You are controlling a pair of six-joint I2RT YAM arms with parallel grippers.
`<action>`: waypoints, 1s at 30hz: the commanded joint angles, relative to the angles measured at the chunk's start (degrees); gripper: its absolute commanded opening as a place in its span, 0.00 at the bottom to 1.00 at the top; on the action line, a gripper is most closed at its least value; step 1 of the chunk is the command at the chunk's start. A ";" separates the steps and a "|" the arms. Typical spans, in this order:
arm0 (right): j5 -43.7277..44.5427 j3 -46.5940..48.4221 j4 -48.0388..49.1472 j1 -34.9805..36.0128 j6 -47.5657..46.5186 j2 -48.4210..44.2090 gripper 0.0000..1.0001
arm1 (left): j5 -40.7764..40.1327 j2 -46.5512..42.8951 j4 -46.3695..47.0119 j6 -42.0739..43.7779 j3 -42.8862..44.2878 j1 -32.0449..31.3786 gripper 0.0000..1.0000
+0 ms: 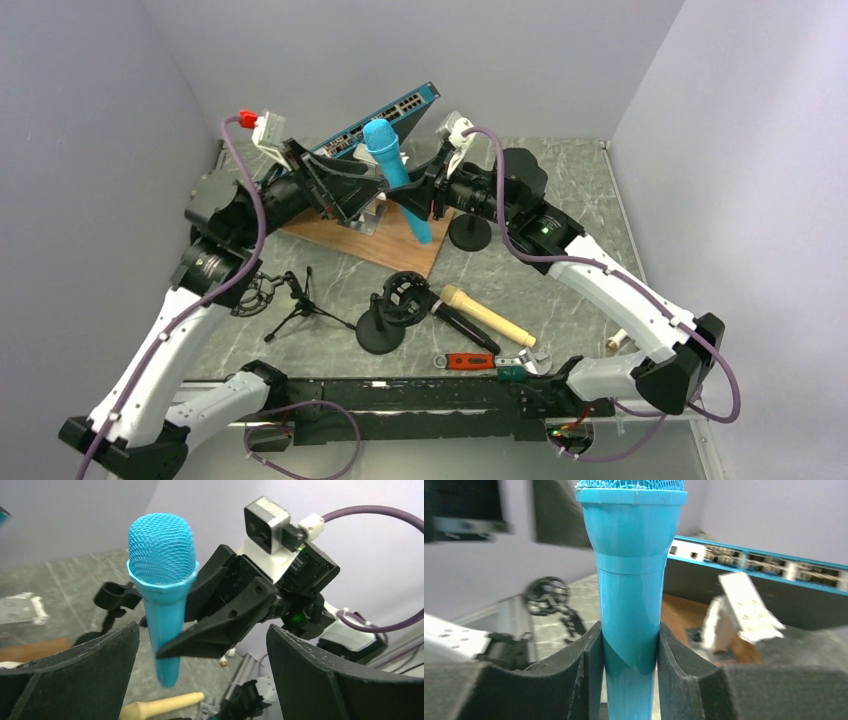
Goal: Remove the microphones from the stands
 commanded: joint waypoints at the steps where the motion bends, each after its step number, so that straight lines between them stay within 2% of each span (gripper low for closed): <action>1: 15.02 2.31 -7.60 0.03 -9.68 -3.74 0.00 | -6.60 -5.53 -8.13 9.57 4.07 -0.07 1.00; 8: 37.93 -3.37 -16.85 0.00 -16.26 -8.55 0.00 | -18.24 -12.78 -16.63 18.96 3.80 -0.07 0.99; 14: 49.18 -4.36 -31.64 0.02 -19.09 -8.89 0.00 | -21.46 -15.20 -18.13 22.22 3.23 -0.08 0.99; 21: 56.03 -9.01 -38.24 0.02 -20.06 -8.56 0.00 | -19.46 -15.95 -16.70 21.75 1.08 -0.08 0.99; 27: 59.00 -11.36 -42.74 0.03 -18.95 0.11 0.00 | -19.09 -16.37 -16.78 22.33 0.18 -0.06 0.99; 30: 57.45 -13.03 -42.83 0.23 -19.36 4.27 0.00 | -19.98 -16.81 -18.25 23.23 0.47 -0.08 0.99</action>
